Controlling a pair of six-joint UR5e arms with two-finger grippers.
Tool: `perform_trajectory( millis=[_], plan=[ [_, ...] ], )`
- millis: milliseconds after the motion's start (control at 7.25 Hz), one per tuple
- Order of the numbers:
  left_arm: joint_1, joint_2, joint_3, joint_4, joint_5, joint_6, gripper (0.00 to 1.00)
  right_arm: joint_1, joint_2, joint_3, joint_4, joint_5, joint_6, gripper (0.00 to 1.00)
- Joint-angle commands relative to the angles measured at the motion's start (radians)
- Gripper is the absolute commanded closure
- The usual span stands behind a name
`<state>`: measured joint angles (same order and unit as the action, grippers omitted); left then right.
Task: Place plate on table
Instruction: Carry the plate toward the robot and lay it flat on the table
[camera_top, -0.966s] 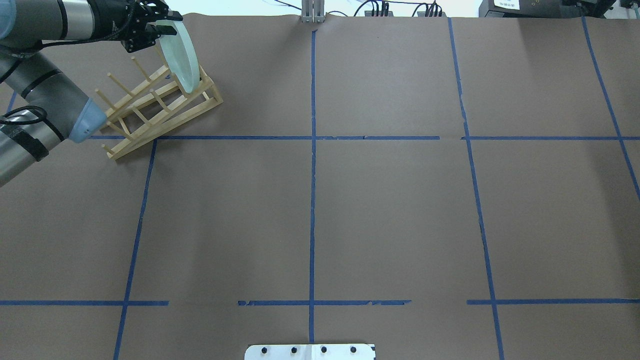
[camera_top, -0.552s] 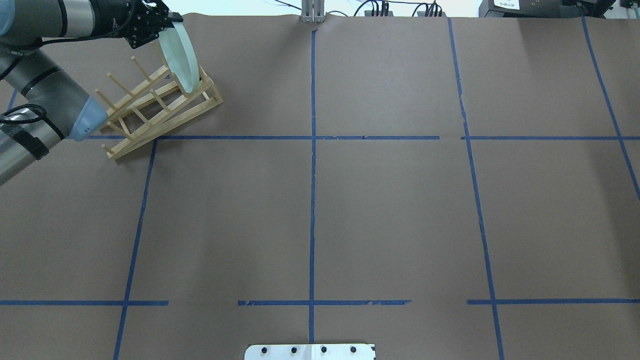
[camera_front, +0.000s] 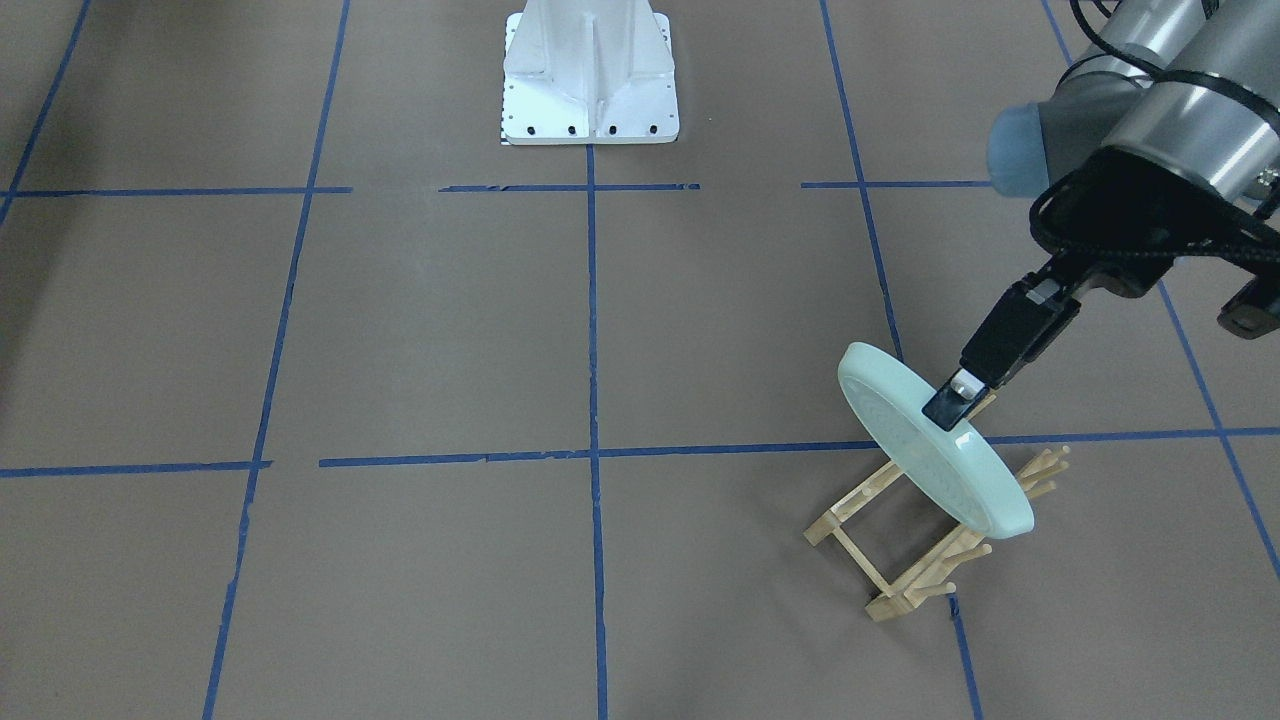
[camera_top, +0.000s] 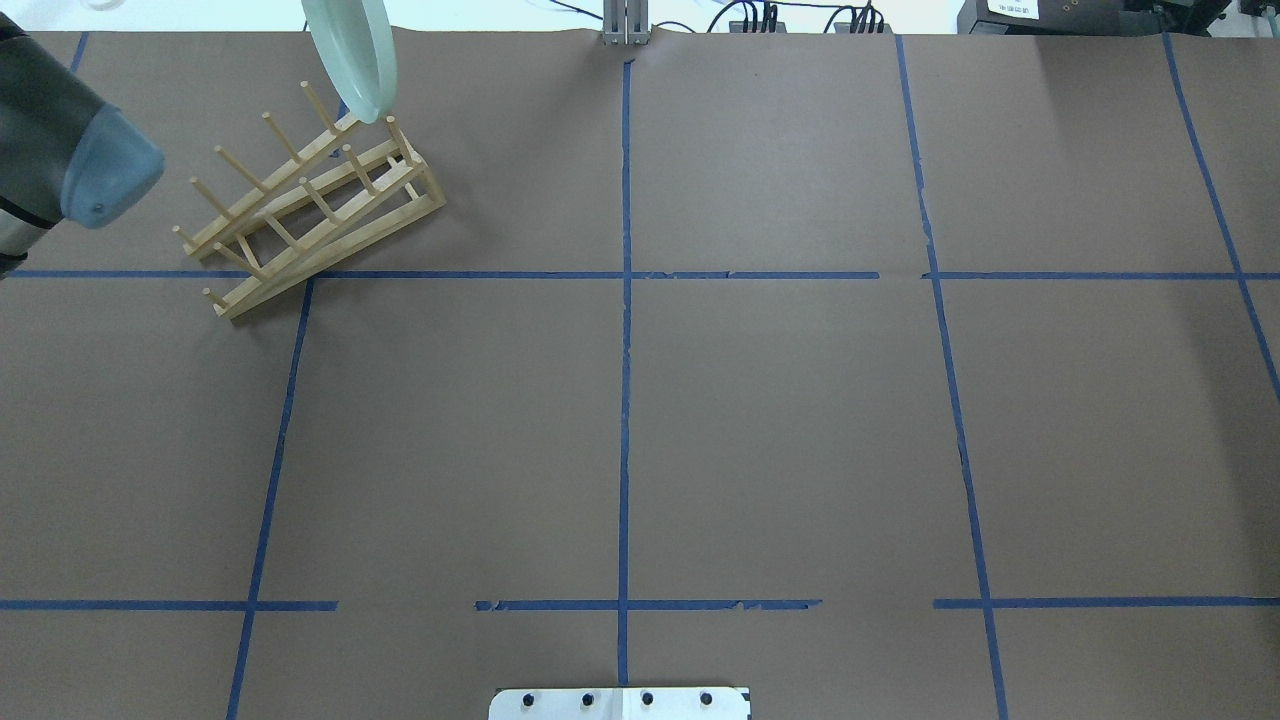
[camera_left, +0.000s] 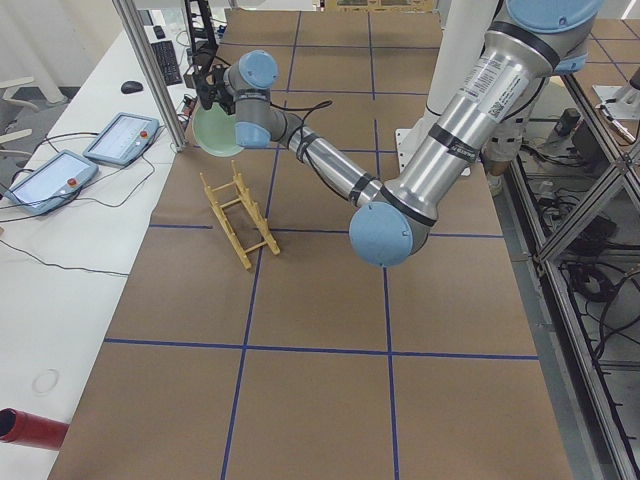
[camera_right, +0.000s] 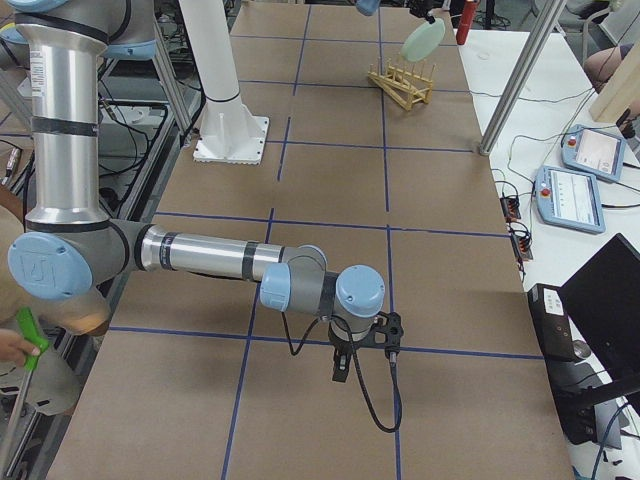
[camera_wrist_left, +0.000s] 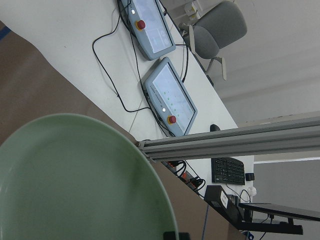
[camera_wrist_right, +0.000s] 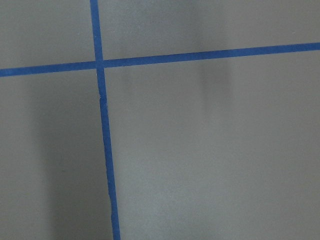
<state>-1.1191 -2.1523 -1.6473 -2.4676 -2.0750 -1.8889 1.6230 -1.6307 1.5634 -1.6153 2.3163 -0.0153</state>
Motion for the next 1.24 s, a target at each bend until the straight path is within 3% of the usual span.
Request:
perform_trajectory(
  millis=[0, 276, 414, 552, 828, 1103],
  plan=[
    [0.1, -0.033, -0.126, 0.367, 0.003, -0.006, 1.0, 0.0, 0.0, 0.001, 0.0, 0.0, 0.0, 0.0],
    [0.238, -0.173, -0.108, 0.806, 0.016, 0.116, 1.0, 0.0, 0.0, 0.001, 0.0, 0.0, 0.0, 0.0],
    [0.34, -0.226, -0.076, 1.054, 0.067, 0.258, 1.0, 0.0, 0.0, 0.001, 0.0, 0.0, 0.0, 0.0],
    [0.451, -0.263, 0.005, 1.178, 0.16, 0.298, 1.0, 0.0, 0.0, 0.001, 0.0, 0.0, 0.0, 0.0],
    [0.563, -0.3, 0.205, 1.213, 0.176, 0.373, 1.0, 0.0, 0.0, 0.001, 0.0, 0.0, 0.0, 0.0],
    [0.637, -0.298, 0.245, 1.219, 0.177, 0.379, 1.0, 0.0, 0.0, 0.001, 0.0, 0.0, 0.0, 0.0]
  ],
)
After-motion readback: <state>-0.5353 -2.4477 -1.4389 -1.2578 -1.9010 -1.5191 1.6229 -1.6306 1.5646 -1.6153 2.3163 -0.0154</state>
